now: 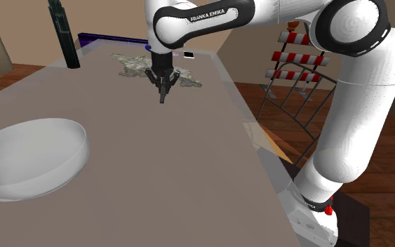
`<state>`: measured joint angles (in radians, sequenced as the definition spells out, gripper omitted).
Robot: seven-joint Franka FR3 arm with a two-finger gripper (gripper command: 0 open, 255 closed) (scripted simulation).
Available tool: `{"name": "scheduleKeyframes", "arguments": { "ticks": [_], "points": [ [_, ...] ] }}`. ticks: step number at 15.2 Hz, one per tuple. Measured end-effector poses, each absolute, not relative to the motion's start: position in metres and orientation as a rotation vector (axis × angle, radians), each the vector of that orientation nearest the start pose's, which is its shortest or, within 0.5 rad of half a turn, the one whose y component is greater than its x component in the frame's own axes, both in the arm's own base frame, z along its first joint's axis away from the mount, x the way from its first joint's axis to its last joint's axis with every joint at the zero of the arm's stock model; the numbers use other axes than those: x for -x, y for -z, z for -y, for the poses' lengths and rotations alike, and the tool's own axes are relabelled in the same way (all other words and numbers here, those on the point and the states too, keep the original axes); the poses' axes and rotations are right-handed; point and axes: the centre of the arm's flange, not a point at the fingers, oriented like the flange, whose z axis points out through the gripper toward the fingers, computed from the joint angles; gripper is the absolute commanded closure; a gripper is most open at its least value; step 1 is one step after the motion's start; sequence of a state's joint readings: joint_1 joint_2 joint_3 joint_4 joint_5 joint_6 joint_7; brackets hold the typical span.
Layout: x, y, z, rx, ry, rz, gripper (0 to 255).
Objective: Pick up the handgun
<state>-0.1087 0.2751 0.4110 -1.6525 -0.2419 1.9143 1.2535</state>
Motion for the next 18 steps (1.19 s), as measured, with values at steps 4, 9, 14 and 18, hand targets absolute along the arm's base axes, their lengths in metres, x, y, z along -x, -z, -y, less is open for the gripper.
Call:
{"name": "scheduleKeyframes", "arguments": {
  "ticks": [4, 9, 14, 18],
  "points": [
    [-0.621, -0.463, -0.152, 2.905, 0.149, -1.377, 255],
    [-0.621, -0.478, -0.153, 2.905, 0.148, -1.377, 255],
    [-0.622, -0.504, -0.15, 2.905, 0.148, -1.376, 255],
    [-0.621, -0.525, -0.152, 2.905, 0.148, -1.376, 255]
  ]
}}
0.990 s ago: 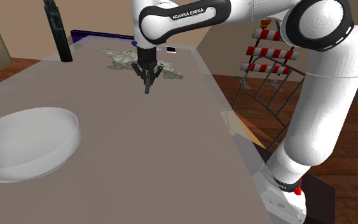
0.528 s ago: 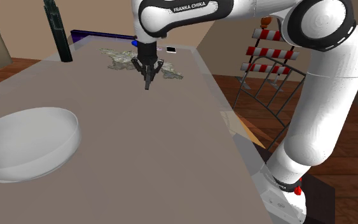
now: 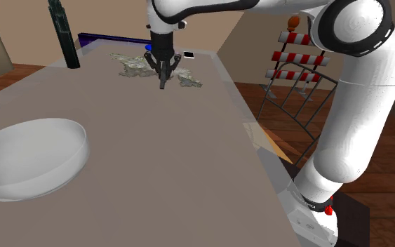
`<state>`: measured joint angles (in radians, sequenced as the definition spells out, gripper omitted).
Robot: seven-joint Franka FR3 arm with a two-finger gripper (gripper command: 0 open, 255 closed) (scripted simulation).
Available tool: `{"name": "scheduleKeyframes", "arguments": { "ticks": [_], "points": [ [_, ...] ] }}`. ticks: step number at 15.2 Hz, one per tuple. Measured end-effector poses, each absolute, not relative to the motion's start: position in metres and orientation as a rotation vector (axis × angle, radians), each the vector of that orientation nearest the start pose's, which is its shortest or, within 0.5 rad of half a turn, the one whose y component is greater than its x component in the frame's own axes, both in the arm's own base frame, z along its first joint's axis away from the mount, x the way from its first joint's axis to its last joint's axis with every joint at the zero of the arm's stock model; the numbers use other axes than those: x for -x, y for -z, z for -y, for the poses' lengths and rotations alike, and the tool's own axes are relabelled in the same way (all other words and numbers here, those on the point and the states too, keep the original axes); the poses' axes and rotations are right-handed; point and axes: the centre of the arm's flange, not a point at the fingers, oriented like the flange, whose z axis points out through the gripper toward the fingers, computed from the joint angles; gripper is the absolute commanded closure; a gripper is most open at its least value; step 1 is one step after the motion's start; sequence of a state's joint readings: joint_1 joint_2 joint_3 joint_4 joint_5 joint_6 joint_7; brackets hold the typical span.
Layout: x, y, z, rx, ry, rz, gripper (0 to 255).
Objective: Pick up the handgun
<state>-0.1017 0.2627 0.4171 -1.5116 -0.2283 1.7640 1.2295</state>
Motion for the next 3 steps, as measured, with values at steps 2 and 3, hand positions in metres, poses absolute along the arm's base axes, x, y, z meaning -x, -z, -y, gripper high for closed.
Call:
{"name": "scheduleKeyframes", "arguments": {
  "ticks": [2, 3],
  "points": [
    [-0.6221, -0.5351, -0.1517, 2.905, 0.149, -1.376, 255],
    [-0.622, -0.5391, -0.1515, 2.905, 0.148, -1.376, 255]
  ]
}}
